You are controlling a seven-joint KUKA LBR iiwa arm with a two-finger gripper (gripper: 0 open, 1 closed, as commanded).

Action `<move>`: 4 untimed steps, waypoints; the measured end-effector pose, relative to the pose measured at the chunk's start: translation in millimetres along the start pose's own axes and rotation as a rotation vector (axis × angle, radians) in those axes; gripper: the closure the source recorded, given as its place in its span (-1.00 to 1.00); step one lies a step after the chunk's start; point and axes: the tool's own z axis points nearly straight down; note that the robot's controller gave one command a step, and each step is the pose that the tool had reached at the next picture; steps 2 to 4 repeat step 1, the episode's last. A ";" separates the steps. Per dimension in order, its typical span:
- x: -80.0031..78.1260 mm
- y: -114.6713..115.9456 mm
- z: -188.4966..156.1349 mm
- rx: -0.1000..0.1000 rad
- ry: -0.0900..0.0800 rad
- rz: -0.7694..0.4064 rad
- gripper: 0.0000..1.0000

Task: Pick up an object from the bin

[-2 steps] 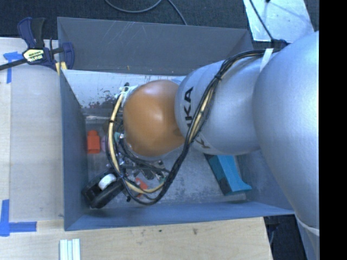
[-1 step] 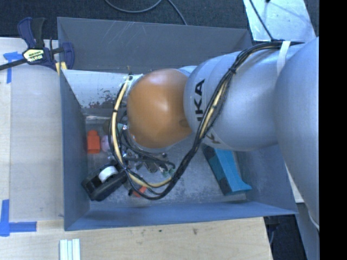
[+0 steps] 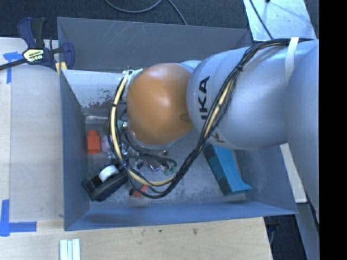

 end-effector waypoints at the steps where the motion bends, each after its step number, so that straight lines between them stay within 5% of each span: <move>1: -7.4 7.4 -66.7 0.000 -0.005 0.001 1.00; 4: -7.4 7.4 -66.7 0.000 -0.005 0.001 1.00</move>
Offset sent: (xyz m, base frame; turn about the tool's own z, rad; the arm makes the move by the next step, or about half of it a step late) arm -0.0073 0.0149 0.0986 -0.0238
